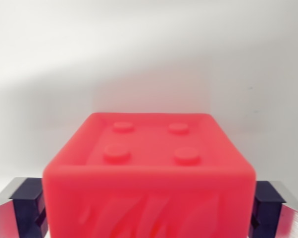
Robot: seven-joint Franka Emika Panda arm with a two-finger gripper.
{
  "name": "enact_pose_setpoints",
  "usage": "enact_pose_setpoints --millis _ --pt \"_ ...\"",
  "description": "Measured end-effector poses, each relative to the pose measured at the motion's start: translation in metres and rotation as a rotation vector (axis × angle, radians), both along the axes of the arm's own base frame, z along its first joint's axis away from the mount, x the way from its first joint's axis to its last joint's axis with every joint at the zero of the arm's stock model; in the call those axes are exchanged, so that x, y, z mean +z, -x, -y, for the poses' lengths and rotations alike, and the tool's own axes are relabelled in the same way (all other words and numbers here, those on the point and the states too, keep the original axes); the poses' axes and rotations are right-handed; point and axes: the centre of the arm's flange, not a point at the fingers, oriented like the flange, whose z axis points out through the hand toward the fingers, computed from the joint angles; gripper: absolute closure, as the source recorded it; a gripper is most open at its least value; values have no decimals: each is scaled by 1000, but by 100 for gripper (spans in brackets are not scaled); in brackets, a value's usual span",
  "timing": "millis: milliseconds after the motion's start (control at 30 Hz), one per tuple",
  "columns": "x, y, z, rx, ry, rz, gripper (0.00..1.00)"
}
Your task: Destack cube
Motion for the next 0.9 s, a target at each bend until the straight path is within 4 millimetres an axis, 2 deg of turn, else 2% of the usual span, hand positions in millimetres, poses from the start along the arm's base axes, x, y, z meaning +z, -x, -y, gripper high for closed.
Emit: enact_pose_setpoints --millis 633,900 --pt "0 0 0 0 0 0 0" --pt "9 -1 0 0 -1 3 0"
